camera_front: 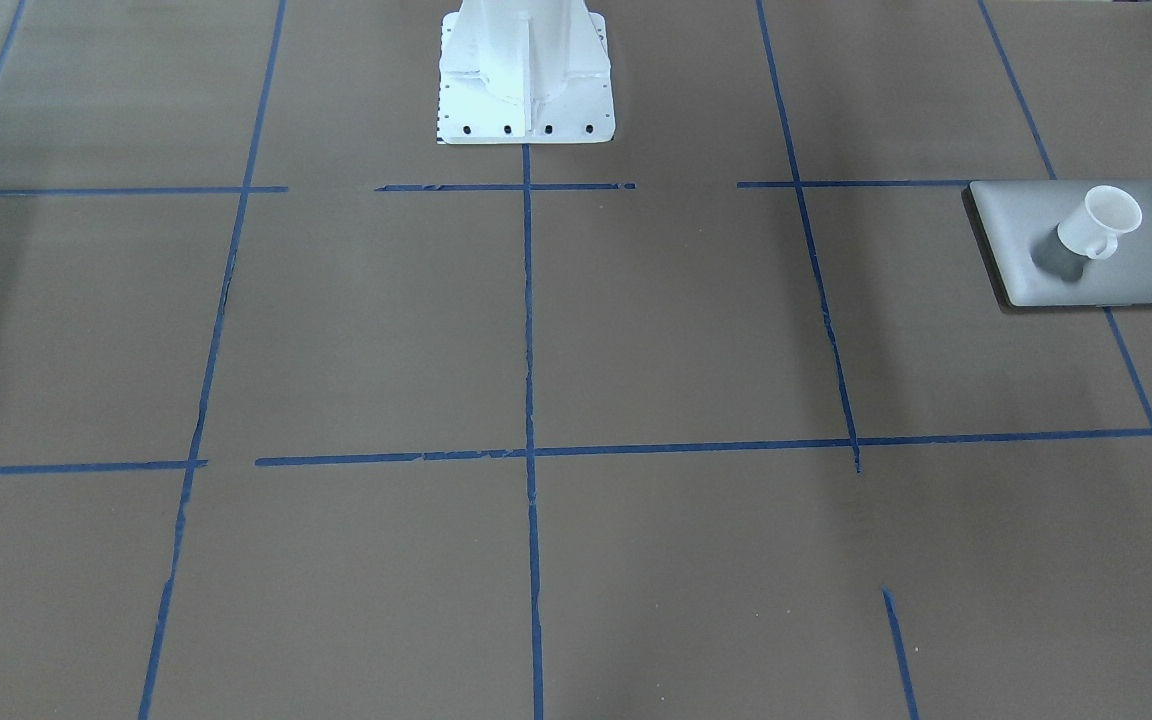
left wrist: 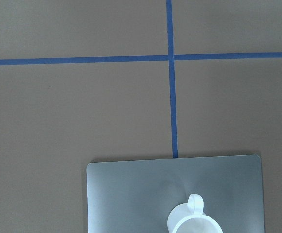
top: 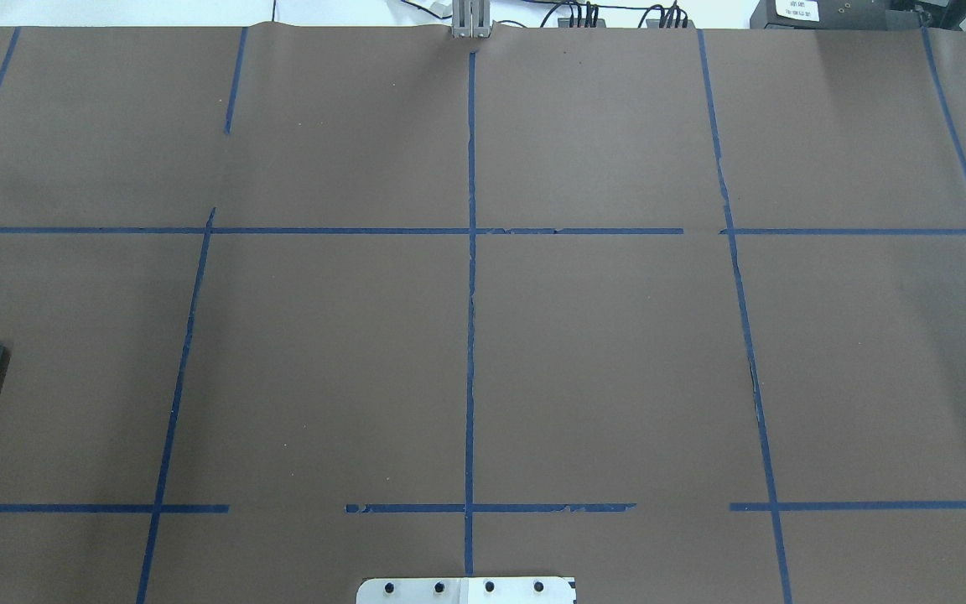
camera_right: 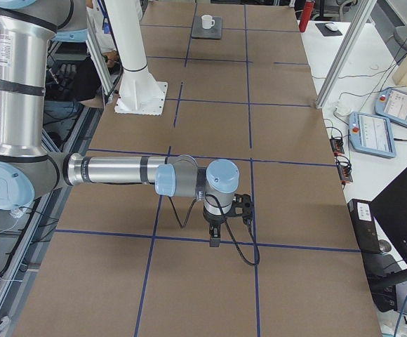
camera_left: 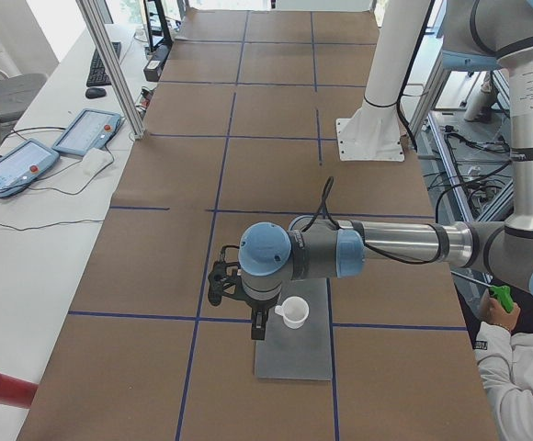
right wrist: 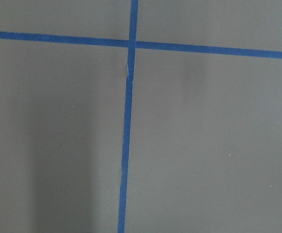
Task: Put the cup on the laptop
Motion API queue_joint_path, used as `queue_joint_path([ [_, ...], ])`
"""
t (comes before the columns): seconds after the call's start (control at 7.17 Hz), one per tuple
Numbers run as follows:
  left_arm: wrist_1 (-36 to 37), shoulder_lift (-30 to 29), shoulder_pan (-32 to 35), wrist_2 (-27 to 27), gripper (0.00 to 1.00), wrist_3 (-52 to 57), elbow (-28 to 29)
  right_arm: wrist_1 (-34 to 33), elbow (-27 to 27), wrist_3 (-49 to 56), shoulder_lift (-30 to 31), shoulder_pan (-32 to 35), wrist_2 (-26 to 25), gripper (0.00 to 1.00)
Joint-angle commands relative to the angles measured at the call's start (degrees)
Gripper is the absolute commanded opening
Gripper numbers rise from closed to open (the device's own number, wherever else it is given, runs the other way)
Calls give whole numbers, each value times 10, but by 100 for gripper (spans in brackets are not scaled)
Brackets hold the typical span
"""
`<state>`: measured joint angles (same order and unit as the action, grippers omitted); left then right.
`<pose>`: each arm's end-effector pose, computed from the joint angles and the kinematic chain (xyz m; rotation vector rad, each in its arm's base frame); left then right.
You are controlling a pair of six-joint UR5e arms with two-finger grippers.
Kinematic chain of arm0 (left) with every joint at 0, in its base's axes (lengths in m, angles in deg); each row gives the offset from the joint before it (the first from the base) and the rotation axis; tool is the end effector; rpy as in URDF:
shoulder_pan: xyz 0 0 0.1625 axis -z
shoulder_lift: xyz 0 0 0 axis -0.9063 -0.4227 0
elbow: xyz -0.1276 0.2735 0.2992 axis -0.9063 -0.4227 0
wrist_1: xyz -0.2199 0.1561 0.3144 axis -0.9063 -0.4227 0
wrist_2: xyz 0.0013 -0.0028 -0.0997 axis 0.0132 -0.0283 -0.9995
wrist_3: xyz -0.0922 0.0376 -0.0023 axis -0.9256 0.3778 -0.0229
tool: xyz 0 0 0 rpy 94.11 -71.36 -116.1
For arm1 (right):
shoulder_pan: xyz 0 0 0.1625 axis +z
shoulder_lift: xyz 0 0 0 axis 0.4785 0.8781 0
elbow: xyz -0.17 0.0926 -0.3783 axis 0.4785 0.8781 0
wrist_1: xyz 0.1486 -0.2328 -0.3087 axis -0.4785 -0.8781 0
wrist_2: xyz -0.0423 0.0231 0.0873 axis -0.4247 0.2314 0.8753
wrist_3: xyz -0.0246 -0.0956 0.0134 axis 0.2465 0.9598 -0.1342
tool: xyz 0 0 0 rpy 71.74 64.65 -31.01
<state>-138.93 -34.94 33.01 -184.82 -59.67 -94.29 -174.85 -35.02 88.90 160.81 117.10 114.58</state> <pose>-0.1164 -0.3987 0.6367 0.0747 0.8292 0.0150 0.0572 -0.4325 0.6463 -0.0214 -0.7104 -0.0583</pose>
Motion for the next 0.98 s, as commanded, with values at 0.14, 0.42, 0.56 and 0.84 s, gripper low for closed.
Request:
queue_joint_path([
  [0.14,2,-6,-27,15,100,0,5,0,0,0,0,0,0,100],
  [0.42,3,-5,-31,15,100,0,6,0,0,0,0,0,0,100],
  [0.56,3,-5,-31,15,100,0,7,0,0,0,0,0,0,100],
  [0.84,5,-5,-31,16,100,0,7,0,0,0,0,0,0,100],
])
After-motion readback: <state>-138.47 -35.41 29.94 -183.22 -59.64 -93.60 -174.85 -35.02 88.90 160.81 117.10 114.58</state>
